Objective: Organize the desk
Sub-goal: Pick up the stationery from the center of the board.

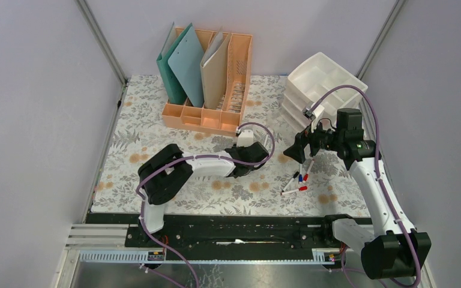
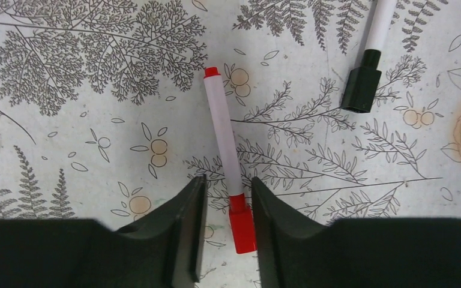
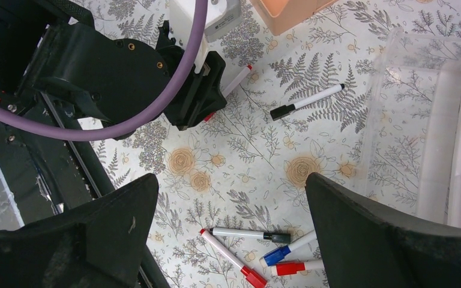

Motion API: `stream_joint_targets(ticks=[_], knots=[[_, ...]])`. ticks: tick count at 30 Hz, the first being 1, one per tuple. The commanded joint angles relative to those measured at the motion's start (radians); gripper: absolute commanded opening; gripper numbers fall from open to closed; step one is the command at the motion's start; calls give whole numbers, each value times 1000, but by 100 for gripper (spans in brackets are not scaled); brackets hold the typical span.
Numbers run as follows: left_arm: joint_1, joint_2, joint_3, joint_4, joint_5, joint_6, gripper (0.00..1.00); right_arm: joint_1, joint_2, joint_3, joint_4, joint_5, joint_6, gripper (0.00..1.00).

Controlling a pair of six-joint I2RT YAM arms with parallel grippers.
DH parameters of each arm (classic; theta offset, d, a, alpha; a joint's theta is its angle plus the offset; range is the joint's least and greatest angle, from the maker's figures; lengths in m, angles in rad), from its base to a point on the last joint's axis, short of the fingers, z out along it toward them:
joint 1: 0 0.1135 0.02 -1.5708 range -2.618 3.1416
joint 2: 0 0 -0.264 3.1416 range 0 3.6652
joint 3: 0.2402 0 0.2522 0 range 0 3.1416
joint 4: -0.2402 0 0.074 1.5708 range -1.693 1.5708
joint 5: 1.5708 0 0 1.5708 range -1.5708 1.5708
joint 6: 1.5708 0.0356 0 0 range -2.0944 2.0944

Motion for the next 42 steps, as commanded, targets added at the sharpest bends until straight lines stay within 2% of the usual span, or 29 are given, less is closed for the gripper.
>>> stream_joint_targets(ticks=[1, 7, 9, 11, 15, 19, 23, 28, 34, 38, 42], knots=[[2, 32, 34, -36, -5, 11, 31, -4, -20, -4, 31, 1, 7, 100], [1, -10, 2, -35, 8, 45, 13, -3, -17, -6, 30, -27, 10, 100], [1, -39, -16, -35, 2, 54, 2, -4, -11, -8, 31, -51, 14, 100], [0, -79, -41, -31, -5, 60, 1, -3, -5, -9, 30, -81, 19, 100], [-4, -210, -164, 76, 4, 91, 0, -4, 1, -14, 33, -133, 26, 100], [-4, -363, -328, 269, 65, 130, 0, -3, 6, -28, 55, -189, 51, 100], [-4, -499, -494, 523, 193, 187, 0, -2, 23, -45, 91, -251, 97, 100], [-3, -600, -689, 949, 397, 220, 0, 10, 47, -101, 249, -331, 254, 100], [-4, -603, -794, 1305, 503, 173, 0, 34, 48, -229, 595, -317, 556, 100], [-4, -547, -822, 1514, 546, 112, 0, 45, 85, -294, 800, -344, 769, 98], [-10, -472, -792, 1601, 596, 79, 0, 71, 123, -324, 923, -367, 873, 91]])
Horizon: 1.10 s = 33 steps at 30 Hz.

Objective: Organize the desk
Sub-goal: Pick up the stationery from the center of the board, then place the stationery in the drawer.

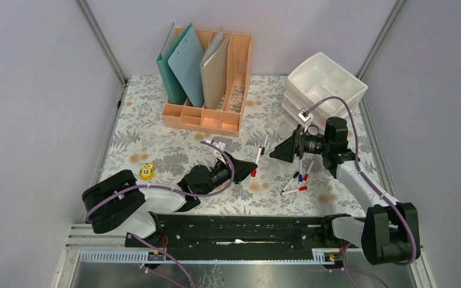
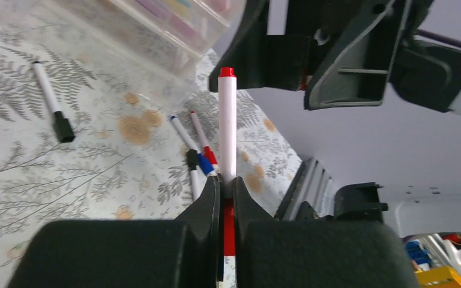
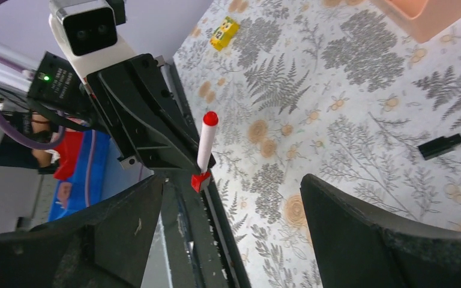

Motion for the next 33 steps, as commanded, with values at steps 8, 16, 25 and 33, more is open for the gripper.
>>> stream_joint_targets(ticks=[8, 16, 25, 33], knots=[[-9, 132, 70, 292, 118, -70, 0, 49, 19, -19, 259, -56, 217, 77], [-14, 170, 92, 314, 126, -85, 0, 63, 41, -18, 276, -67, 240, 62], [-14, 212, 135, 312, 144, -105, 0, 105, 43, -5, 239, -72, 192, 19], [-10, 154, 111, 245, 212, -44, 55, 104, -30, 84, -38, 2, -87, 0]])
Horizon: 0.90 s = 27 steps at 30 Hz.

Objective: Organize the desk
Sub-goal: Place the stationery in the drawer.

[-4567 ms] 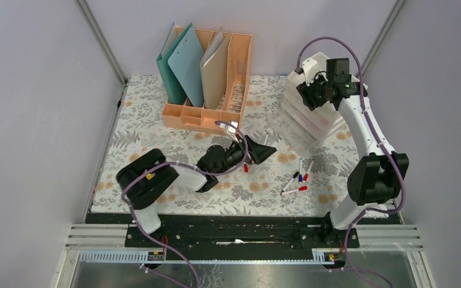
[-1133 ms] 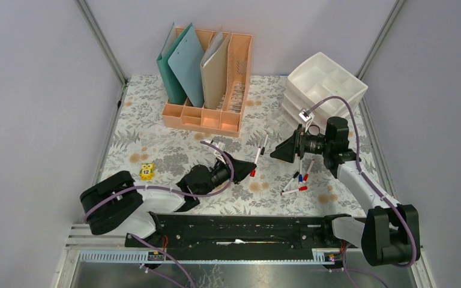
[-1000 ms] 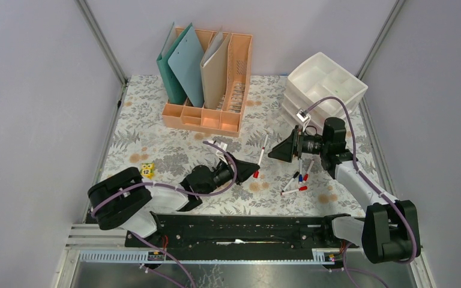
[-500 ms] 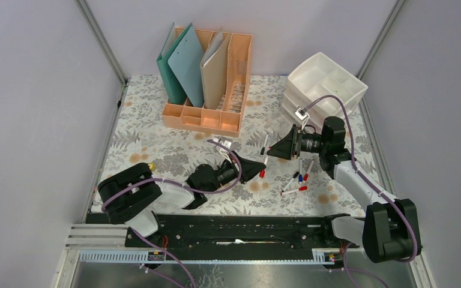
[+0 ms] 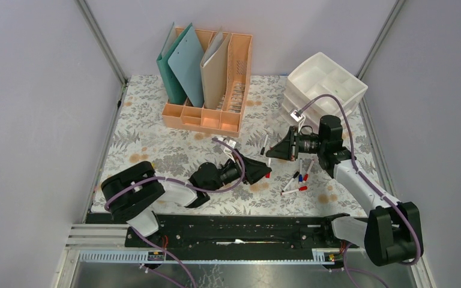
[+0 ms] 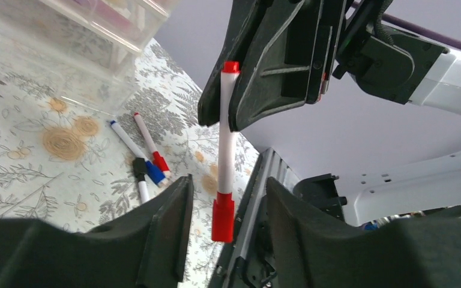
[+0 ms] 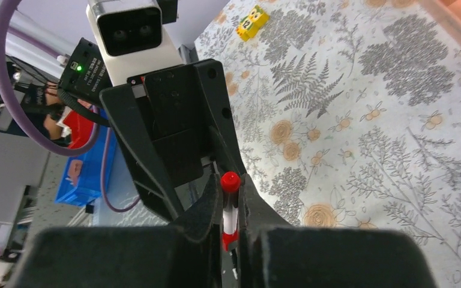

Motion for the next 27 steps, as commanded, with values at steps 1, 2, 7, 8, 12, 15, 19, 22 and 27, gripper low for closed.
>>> stream_joint_targets(ticks=[1, 2, 7, 8, 12, 15, 19, 22, 27], knots=[[2, -71, 5, -6, 61, 60, 60, 10, -68, 88, -177, 42, -224, 0], [4, -95, -2, -37, 57, 78, 63, 10, -79, 105, -228, 58, -281, 0], [17, -239, -34, -261, -3, 190, 77, 10, -120, 204, -505, 247, -561, 0], [23, -269, -28, -338, -13, 221, 80, 10, -131, 217, -547, 303, -604, 0], [58, -371, 7, -582, -52, 309, 98, 10, -171, 246, -573, 538, -696, 0], [91, -405, 13, -685, -85, 318, 99, 9, -186, 274, -560, 691, -744, 0], [118, -399, 6, -728, -93, 288, 99, 10, -162, 304, -529, 832, -812, 0], [131, -377, -12, -706, -33, 266, 99, 9, -117, 317, -492, 915, -864, 1], [141, -378, -83, -586, 50, 231, 99, 10, -30, 306, -388, 992, -895, 2]])
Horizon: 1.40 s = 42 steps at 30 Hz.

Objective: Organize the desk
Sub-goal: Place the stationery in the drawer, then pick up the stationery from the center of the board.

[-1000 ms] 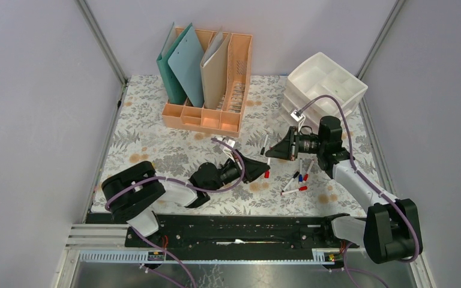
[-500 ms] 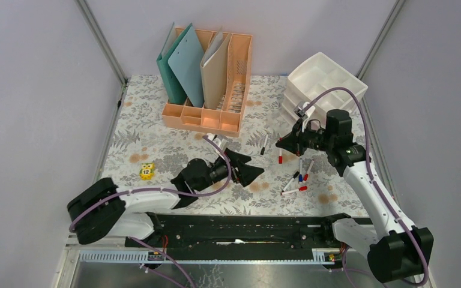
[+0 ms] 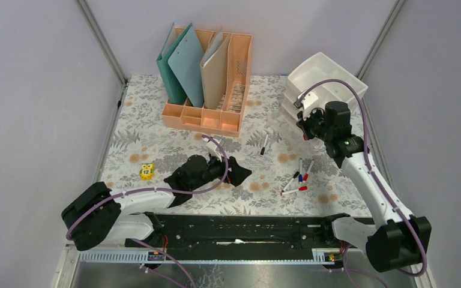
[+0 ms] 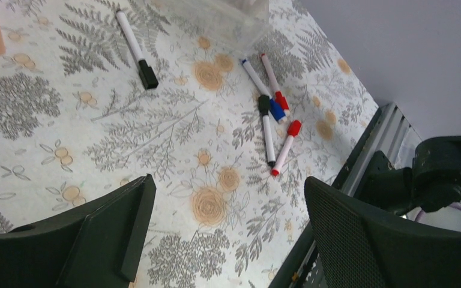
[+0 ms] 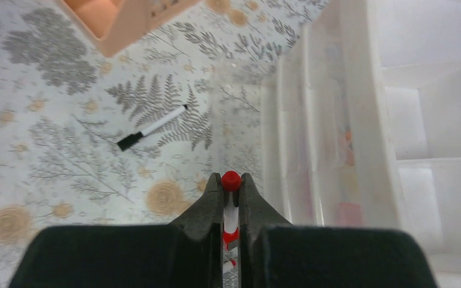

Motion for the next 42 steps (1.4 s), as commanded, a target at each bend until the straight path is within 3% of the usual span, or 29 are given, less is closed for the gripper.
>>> stream_joint_targets(ticks=[1, 6, 16, 21, 27, 33, 35, 36, 37, 39, 42], knots=[[9, -11, -55, 120, 88, -26, 99, 5, 76, 19, 127, 148, -72, 2], [11, -68, -108, 160, 112, -22, 99, 5, 168, 18, 193, 235, -98, 8], [12, -154, -162, 182, 129, 0, 99, 5, 253, 12, 204, 258, -73, 47], [12, -151, -173, 213, 150, -12, 99, 6, 237, 30, 165, 212, -45, 59], [10, -32, -160, 322, 236, -88, 99, 6, 170, 132, -28, -8, 20, 71], [-56, 168, -90, 434, 282, -161, 99, 5, 72, 158, -28, -8, 20, 71], [-103, 219, -46, 405, 239, -141, 99, 5, 11, 90, -28, -8, 20, 71], [-130, 241, -17, 370, 202, -126, 98, 2, -19, 53, -166, -288, 20, 71], [-153, 262, 17, 313, 163, -106, 98, -5, -48, 15, -182, -374, 53, 81], [-197, 300, 98, 178, 62, -72, 97, -33, -83, -30, -146, -389, 65, 82], [-244, 376, 229, 26, -64, -46, 86, -66, -88, -36, -131, -392, 94, 81]])
